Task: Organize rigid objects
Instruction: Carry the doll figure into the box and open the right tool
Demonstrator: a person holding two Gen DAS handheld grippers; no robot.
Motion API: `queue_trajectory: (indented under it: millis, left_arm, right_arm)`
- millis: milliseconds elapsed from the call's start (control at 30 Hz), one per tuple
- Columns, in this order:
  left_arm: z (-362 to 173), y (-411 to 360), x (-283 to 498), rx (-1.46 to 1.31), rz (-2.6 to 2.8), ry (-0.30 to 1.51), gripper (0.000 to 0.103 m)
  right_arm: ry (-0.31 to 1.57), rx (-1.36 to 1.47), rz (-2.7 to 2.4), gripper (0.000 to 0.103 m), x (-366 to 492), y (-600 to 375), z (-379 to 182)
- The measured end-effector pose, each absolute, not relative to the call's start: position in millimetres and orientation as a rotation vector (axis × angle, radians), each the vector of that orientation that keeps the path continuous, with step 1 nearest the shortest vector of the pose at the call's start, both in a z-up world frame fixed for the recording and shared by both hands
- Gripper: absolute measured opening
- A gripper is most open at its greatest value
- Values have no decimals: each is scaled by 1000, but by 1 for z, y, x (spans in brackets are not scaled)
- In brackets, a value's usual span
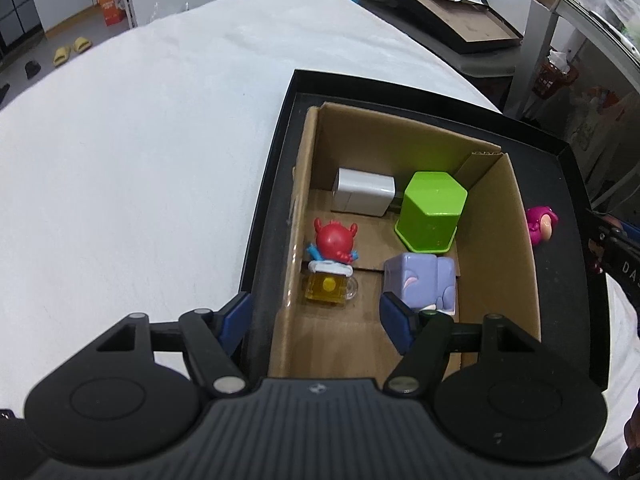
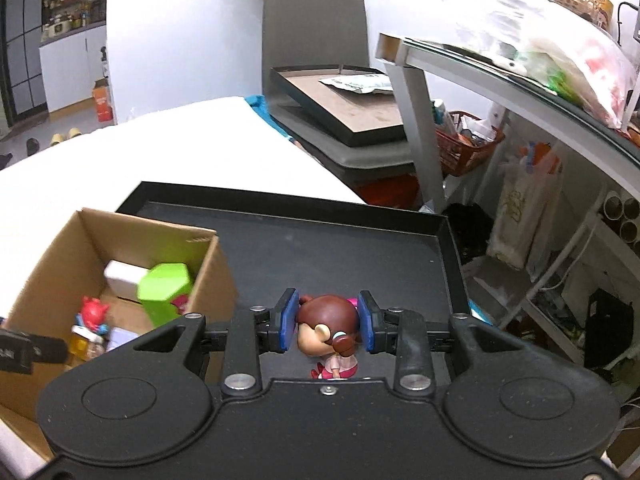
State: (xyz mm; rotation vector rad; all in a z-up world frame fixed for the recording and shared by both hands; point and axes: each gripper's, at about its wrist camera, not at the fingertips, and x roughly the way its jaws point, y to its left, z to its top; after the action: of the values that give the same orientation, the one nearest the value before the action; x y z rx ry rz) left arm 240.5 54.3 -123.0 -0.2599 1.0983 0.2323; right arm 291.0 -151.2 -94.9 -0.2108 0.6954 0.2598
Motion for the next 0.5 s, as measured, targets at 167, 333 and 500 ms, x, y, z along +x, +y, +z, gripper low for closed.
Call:
queue_trajectory:
  millis: [167, 333, 500]
  left_arm:
    - [-123, 60, 237, -267, 217, 1093, 69]
    - [-123, 64, 234, -288, 201, 1081, 69]
    - [-127, 69, 231, -298, 182, 1075, 66]
  right_arm:
    - [690, -180, 295, 31, 287, -140, -86]
    - [670, -177, 340, 31, 283, -125, -77]
    - [657, -179, 388, 31, 279, -108, -72]
